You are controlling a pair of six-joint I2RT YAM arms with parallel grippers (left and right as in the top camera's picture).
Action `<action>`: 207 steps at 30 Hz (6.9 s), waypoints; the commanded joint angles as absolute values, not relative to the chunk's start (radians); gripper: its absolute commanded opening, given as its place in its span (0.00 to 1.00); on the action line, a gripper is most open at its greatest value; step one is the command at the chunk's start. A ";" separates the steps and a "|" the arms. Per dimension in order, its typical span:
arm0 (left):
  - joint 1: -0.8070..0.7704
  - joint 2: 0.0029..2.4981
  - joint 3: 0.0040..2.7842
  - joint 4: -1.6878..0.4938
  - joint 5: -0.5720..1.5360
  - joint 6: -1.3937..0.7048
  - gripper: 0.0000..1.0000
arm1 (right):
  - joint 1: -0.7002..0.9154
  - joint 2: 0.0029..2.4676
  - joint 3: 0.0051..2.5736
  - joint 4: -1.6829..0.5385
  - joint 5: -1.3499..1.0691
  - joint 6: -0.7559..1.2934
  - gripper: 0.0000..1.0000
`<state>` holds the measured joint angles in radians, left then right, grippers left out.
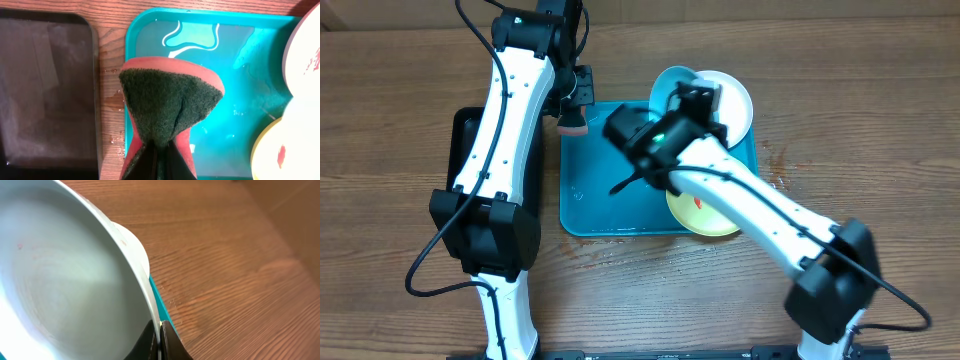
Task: Clean dirty plates on tray and stack at the side
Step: 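Lift the light-blue plate off the tray with the right gripper, then carry the light-blue plate right and set it on the table, then move the right gripper to the yellow plate and grip its rim, then lower the sponge onto the yellow plate with the left gripper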
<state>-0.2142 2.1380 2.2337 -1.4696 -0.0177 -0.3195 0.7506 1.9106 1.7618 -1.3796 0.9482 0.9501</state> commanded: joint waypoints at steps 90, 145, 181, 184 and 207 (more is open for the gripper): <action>-0.218 2.132 2.241 -1.451 0.001 -0.322 0.04 | -0.257 1.796 1.367 -1.173 -0.334 0.170 0.57; -0.218 2.132 2.241 -1.443 -0.002 -0.321 0.04 | 0.316 1.796 1.140 -0.831 -0.329 0.546 0.04; -0.220 2.132 2.241 -1.443 0.002 -0.342 0.04 | 0.515 2.001 1.315 -0.575 -0.113 0.522 0.28; -0.220 2.132 2.239 -1.444 0.002 -0.342 0.04 | 0.515 2.016 1.322 -0.561 -0.113 0.522 0.25; -0.270 2.132 1.965 -1.313 0.071 -0.363 0.04 | 0.510 2.016 1.323 -0.577 -0.105 0.663 0.04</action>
